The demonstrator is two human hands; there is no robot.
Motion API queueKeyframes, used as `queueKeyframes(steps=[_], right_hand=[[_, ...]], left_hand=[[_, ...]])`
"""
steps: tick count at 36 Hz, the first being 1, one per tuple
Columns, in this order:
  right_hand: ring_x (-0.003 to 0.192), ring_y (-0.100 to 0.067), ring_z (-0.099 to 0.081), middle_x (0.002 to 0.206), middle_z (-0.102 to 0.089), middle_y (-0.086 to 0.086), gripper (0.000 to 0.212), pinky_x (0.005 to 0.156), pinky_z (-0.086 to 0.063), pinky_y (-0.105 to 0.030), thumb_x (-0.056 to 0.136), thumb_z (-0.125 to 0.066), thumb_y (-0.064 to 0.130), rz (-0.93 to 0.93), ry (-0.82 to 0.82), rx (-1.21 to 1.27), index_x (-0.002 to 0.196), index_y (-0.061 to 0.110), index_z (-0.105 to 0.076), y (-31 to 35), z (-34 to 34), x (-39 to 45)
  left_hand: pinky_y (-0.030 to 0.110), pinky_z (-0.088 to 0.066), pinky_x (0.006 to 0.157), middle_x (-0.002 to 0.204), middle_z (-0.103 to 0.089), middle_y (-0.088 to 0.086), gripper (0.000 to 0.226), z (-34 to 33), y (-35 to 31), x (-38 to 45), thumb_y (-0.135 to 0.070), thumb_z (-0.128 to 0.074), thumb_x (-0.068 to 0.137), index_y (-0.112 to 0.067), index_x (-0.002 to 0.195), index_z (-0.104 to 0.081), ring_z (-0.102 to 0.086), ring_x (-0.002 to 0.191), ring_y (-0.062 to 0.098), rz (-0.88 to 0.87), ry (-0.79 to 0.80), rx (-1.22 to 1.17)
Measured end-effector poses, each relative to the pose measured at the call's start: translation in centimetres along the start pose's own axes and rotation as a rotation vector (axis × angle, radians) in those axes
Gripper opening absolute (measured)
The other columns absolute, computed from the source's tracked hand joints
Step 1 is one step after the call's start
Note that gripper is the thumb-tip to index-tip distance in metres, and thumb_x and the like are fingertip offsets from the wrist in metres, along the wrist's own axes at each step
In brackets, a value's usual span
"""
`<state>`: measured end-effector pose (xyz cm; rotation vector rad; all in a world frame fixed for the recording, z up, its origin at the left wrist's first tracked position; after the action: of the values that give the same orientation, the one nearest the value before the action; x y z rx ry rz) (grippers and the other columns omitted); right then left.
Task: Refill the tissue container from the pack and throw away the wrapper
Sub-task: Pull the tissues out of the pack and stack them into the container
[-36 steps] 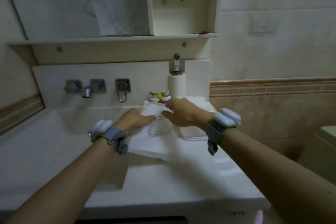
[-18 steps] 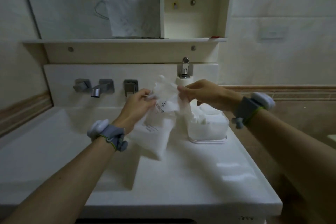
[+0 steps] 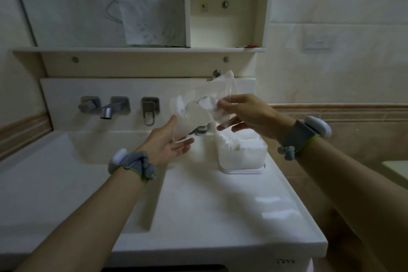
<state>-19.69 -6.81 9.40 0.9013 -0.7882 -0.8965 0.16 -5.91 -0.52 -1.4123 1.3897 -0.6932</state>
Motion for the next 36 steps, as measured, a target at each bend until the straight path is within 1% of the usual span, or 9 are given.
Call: queueKeyframes(steps=[3, 8, 12, 14, 19, 21, 24, 29, 36], right_hand=[[0.093, -0.034, -0.071, 0.109, -0.07, -0.015, 0.027, 0.085, -0.053, -0.041, 0.099, -0.052, 0.028, -0.014, 0.088, 0.042, 0.112, 0.011, -0.067, -0.2, -0.2, -0.5], [0.095, -0.03, -0.066, 0.114, -0.068, -0.018, 0.03, 0.089, -0.052, -0.042, 0.097, -0.054, 0.027, -0.058, 0.189, 0.046, 0.115, 0.008, -0.068, -1.4, 0.1, -1.5], [0.11, -0.036, -0.06, 0.119, -0.066, -0.013, 0.04, 0.101, -0.046, -0.047, 0.089, -0.057, 0.037, -0.099, 0.22, 0.047, 0.117, 0.011, -0.068, -2.7, 0.3, -2.0], [0.119, -0.036, -0.057, 0.124, -0.065, -0.011, 0.048, 0.105, -0.044, -0.051, 0.089, -0.052, 0.043, -0.117, 0.254, 0.174, 0.123, 0.011, -0.064, -3.0, 0.2, -2.3], [0.113, -0.036, -0.063, 0.125, -0.066, -0.009, 0.044, 0.1, -0.049, -0.049, 0.1, -0.041, 0.045, -0.182, 0.184, 0.534, 0.121, 0.014, -0.064, -3.0, 0.6, -1.8], [0.103, -0.038, -0.065, 0.12, -0.066, -0.018, 0.032, 0.097, -0.051, -0.047, 0.101, -0.049, 0.027, -0.165, 0.109, 0.399, 0.119, 0.005, -0.065, -3.2, 0.6, -1.2], [0.076, -0.028, -0.064, 0.097, -0.069, -0.019, 0.021, 0.074, -0.053, -0.038, 0.096, -0.048, 0.002, -0.173, 0.047, 0.19, 0.102, -0.001, -0.068, -3.4, 0.0, -0.7], [0.066, -0.019, -0.067, 0.099, -0.07, -0.019, 0.022, 0.073, -0.051, -0.037, 0.095, -0.051, 0.004, -0.188, 0.069, -0.049, 0.11, 0.0, -0.065, -3.7, -0.8, 0.2], [0.048, -0.009, -0.043, 0.088, -0.059, -0.007, 0.022, 0.05, -0.038, -0.024, 0.092, -0.061, 0.014, -0.231, 0.289, -0.228, 0.114, 0.01, -0.062, -3.2, -3.0, -0.6]], left_hand=[[0.034, -0.052, 0.064, 0.095, -0.063, 0.018, 0.031, -0.1, -0.8, -0.1, -0.033, -0.064, 0.091, -0.004, 0.102, -0.059, -0.061, 0.075, 0.028, -0.066, -0.022, -0.095], [0.04, -0.056, 0.079, 0.114, -0.06, 0.016, 0.033, 1.1, -2.2, 0.4, -0.019, -0.062, 0.093, -0.003, 0.121, -0.056, -0.06, 0.092, 0.029, -0.165, -0.055, -0.208], [0.045, -0.058, 0.077, 0.118, -0.059, 0.013, 0.032, 1.3, -2.7, 0.3, -0.021, -0.061, 0.094, -0.008, 0.123, -0.056, -0.059, 0.102, 0.035, -0.206, -0.046, -0.175], [0.048, -0.057, 0.081, 0.122, -0.058, 0.015, 0.031, 1.4, -2.8, 0.3, -0.02, -0.061, 0.094, -0.008, 0.122, -0.056, -0.059, 0.107, 0.038, -0.213, -0.029, -0.197], [0.044, -0.06, 0.075, 0.119, -0.059, 0.011, 0.019, 1.4, -3.5, 0.0, -0.02, -0.057, 0.096, -0.014, 0.115, -0.06, -0.06, 0.108, 0.035, -0.274, 0.006, -0.24], [0.041, -0.06, 0.072, 0.119, -0.06, 0.01, 0.022, 1.0, -3.6, 0.0, -0.02, -0.057, 0.097, -0.013, 0.117, -0.059, -0.061, 0.108, 0.034, -0.288, 0.023, -0.225], [0.04, -0.059, 0.076, 0.12, -0.06, 0.01, 0.024, 0.6, -3.4, -0.1, -0.021, -0.056, 0.097, -0.014, 0.12, -0.059, -0.061, 0.107, 0.032, -0.299, 0.023, -0.172], [0.034, -0.056, 0.068, 0.113, -0.063, 0.008, 0.017, 1.2, -3.6, 0.0, -0.023, -0.055, 0.098, -0.015, 0.111, -0.063, -0.063, 0.097, 0.026, -0.381, -0.042, -0.005], [0.032, -0.048, 0.065, 0.08, -0.065, 0.004, 0.031, 2.0, -5.2, -0.7, -0.038, -0.056, 0.096, -0.01, 0.091, -0.07, -0.058, 0.072, 0.017, -0.738, -0.203, 0.591]])
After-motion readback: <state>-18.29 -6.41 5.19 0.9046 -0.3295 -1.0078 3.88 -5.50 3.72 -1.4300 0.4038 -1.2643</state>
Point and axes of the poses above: each hand's wrist, its own x-axis towards the middle knuckle, its own z-axis out of the back of the hand, y = z × x, the point moved 7 cm from there along x, towards the middle knuckle
